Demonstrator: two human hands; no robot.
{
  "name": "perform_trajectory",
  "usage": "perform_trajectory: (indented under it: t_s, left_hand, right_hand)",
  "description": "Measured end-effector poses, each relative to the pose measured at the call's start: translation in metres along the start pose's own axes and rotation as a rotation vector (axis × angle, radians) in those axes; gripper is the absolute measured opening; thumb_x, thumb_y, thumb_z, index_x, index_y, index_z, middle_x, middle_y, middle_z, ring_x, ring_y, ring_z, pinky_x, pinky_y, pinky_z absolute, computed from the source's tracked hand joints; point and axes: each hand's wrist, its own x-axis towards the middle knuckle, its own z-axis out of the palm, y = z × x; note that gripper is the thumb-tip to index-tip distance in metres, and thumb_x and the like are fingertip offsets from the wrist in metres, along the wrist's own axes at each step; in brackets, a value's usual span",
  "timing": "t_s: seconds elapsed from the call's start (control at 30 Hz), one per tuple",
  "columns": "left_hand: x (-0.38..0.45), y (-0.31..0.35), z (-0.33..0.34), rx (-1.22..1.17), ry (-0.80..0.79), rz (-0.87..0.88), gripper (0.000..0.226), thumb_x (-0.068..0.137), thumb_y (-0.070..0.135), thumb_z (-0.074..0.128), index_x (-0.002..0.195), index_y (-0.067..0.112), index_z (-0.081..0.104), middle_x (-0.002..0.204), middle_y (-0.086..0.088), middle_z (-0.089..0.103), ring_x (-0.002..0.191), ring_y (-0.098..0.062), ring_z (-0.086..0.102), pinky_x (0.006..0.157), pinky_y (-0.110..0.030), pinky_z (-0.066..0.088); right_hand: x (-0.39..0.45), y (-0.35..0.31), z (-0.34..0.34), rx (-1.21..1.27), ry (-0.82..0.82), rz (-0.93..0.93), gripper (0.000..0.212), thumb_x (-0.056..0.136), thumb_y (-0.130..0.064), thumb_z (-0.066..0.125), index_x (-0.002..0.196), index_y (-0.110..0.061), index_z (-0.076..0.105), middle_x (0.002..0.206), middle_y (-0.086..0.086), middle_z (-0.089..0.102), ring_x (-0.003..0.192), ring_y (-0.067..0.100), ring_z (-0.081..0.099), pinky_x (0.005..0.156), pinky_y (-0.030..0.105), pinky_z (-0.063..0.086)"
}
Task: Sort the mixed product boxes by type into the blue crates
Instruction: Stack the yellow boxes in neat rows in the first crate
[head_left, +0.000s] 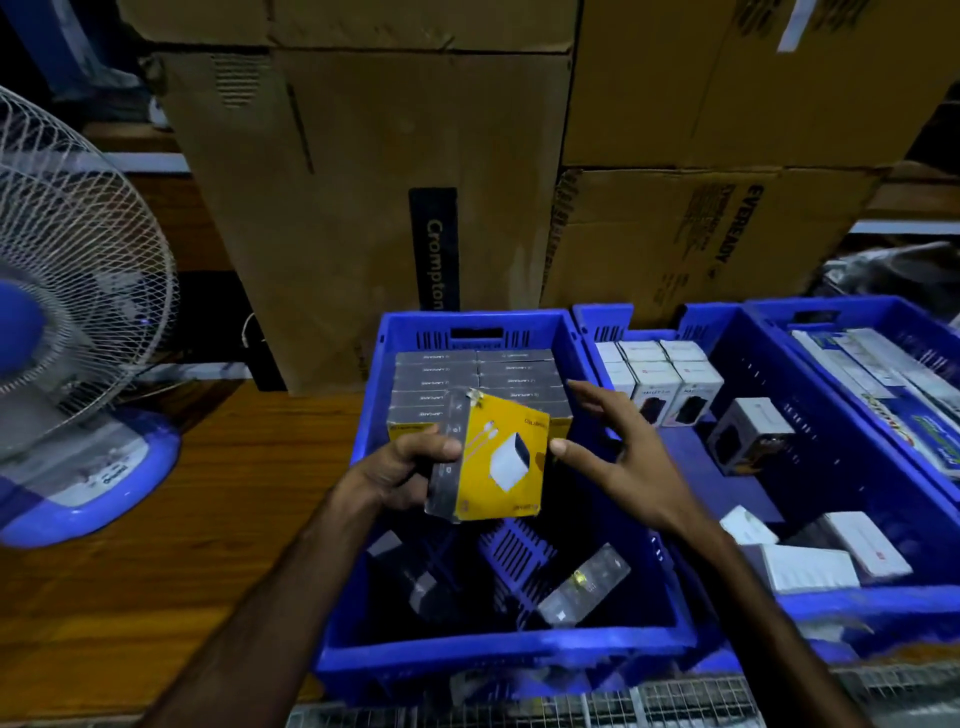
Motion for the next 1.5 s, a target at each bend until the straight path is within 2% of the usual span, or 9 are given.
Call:
perform_trajectory:
  t_s: [0.07,0.17,0.3,0.4,0.5,0.73,0.9,1.07,1.5]
  left_hand:
    - [-0.006,0.002,-0.002,-0.071,-0.058,0.018,0.071,0.062,0.024,0.096,0.122,-0.007,0.072,0.120,-0.027,0.072,0.110,-0.035,0.073,0.092,-0.047,0.058]
    - [-0.007,0.005,-0.015,-0.101,-0.272,0.233,0.054,0.105,0.007,0.036,0.156,-0.010,0.027,0.159,-0.030,0.036,0.150,-0.042,0.035,0.124,-0.052,0.020]
    - [-0.005,0.006,-0.013,-0.159,-0.359,0.327,0.052,0.097,-0.005,0.033,0.148,-0.017,0.033,0.147,-0.035,0.049,0.139,-0.048,0.047,0.118,-0.056,0.029]
    - [-0.001,0.011,-0.017,-0.040,-0.085,0.187,0.077,0.076,0.000,0.069,0.146,-0.015,0.041,0.133,-0.033,0.060,0.128,-0.049,0.054,0.116,-0.059,0.035]
    - [0.001,0.011,-0.030,0.317,0.243,0.319,0.086,0.055,0.013,0.085,0.135,-0.004,0.060,0.126,-0.021,0.069,0.117,-0.037,0.061,0.097,-0.045,0.050]
    - [0.010,0.002,0.001,1.283,0.560,0.558,0.046,0.073,0.023,0.089,0.117,0.031,0.076,0.106,0.024,0.065,0.097,0.002,0.060,0.077,-0.018,0.053]
    - [0.033,-0.001,-0.010,1.613,0.470,0.603,0.038,0.079,0.036,0.080,0.113,0.020,0.071,0.102,0.011,0.059,0.100,-0.015,0.060,0.088,-0.034,0.050]
    - [0.066,-0.004,-0.018,1.800,0.419,0.551,0.038,0.089,0.034,0.076,0.120,0.016,0.065,0.120,0.000,0.059,0.115,-0.024,0.057,0.100,-0.041,0.050]
    - [0.120,-0.027,-0.052,1.962,0.405,0.450,0.044,0.095,0.044,0.068,0.127,0.015,0.060,0.122,-0.002,0.053,0.115,-0.022,0.048,0.093,-0.043,0.052]
  right_hand:
    - [0.005,-0.007,0.005,0.208,-0.088,0.088,0.076,0.081,-0.041,0.080,0.148,-0.036,0.046,0.144,-0.005,0.057,0.124,0.002,0.062,0.104,0.025,0.051]
    - [0.011,-0.011,0.009,0.347,-0.158,0.141,0.075,0.083,-0.032,0.079,0.150,-0.030,0.046,0.129,0.002,0.069,0.115,0.015,0.070,0.096,0.034,0.057]
    - [0.012,-0.010,0.015,0.344,-0.127,0.106,0.063,0.083,-0.031,0.085,0.139,-0.022,0.056,0.119,0.026,0.068,0.113,0.042,0.067,0.093,0.055,0.057]
    - [0.010,-0.009,0.007,0.224,0.014,0.024,0.049,0.083,-0.010,0.084,0.123,-0.024,0.060,0.113,-0.006,0.074,0.101,0.012,0.071,0.089,0.032,0.056]
    - [0.008,0.000,-0.002,-0.017,0.095,-0.032,0.049,0.078,-0.026,0.085,0.118,-0.038,0.058,0.110,-0.024,0.069,0.098,0.000,0.065,0.091,0.034,0.055]
    - [0.007,0.011,0.002,-0.239,0.104,-0.044,0.055,0.078,-0.026,0.088,0.126,-0.023,0.061,0.115,-0.014,0.069,0.104,-0.007,0.062,0.090,0.028,0.051]
    - [0.011,0.017,0.004,-0.322,0.113,-0.008,0.054,0.082,-0.026,0.082,0.130,-0.030,0.056,0.126,-0.009,0.068,0.118,0.015,0.065,0.099,0.045,0.052]
    - [0.003,0.030,-0.009,-0.509,0.069,0.306,0.091,0.086,-0.040,0.080,0.159,-0.023,0.027,0.155,0.008,0.045,0.138,0.032,0.048,0.103,0.050,0.048]
    - [-0.001,0.043,-0.004,-0.479,0.015,0.492,0.077,0.095,-0.030,0.067,0.158,-0.015,0.026,0.144,0.021,0.057,0.128,0.041,0.056,0.094,0.044,0.047]
